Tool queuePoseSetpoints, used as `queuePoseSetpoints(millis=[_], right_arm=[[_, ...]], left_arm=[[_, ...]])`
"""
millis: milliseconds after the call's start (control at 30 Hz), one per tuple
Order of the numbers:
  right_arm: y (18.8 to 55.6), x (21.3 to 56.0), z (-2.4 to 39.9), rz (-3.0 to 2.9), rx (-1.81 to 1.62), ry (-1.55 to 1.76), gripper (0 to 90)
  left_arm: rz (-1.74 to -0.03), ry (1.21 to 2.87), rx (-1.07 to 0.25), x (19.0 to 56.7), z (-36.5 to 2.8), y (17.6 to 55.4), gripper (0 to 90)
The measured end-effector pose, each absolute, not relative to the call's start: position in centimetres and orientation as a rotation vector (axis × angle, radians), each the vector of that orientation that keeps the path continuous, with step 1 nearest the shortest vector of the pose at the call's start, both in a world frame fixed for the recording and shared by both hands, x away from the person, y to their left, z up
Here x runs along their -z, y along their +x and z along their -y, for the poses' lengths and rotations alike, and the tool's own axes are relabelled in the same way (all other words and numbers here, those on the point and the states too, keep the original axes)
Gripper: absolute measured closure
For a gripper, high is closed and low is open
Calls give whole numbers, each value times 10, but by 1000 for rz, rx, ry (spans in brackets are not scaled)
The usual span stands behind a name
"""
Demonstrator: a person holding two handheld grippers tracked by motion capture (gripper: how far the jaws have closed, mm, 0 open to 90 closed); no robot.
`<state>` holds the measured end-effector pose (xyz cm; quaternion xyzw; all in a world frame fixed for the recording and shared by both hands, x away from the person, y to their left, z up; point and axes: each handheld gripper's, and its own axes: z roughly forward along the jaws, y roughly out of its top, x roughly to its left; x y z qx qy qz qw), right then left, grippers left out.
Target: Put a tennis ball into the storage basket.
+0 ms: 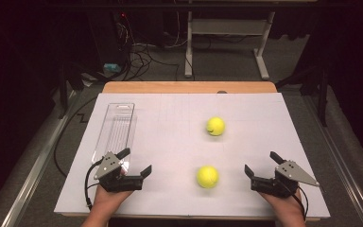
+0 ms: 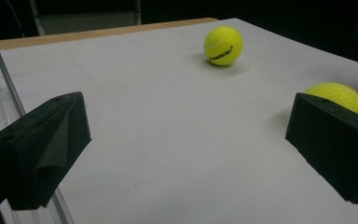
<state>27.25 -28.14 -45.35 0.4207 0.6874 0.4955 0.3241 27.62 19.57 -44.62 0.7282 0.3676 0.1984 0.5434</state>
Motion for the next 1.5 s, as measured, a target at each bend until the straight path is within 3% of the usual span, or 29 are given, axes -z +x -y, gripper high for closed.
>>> queuePoseSetpoints(millis=[1500], right_arm=[[275,459,278,-1862,-1245,1098,0]], left_arm=[[-846,2266,-231,461,-133,279,8]])
